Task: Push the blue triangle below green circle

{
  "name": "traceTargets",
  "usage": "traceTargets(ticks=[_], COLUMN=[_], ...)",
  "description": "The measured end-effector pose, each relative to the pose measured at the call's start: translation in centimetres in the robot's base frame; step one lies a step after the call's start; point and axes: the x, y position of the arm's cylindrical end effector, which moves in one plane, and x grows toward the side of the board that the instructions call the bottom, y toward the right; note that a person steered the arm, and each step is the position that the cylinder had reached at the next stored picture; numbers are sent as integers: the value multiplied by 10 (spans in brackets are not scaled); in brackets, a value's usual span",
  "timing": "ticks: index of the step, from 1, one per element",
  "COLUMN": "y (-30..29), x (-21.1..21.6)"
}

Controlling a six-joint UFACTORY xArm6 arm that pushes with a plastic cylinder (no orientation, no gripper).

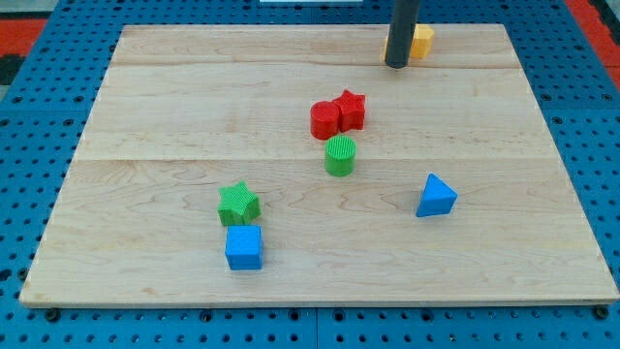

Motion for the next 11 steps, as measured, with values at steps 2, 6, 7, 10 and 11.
traceTargets(ticks=[2,6,7,10,11], y=[-34,57,30,-20,-70], x=[30,210,218,254,250])
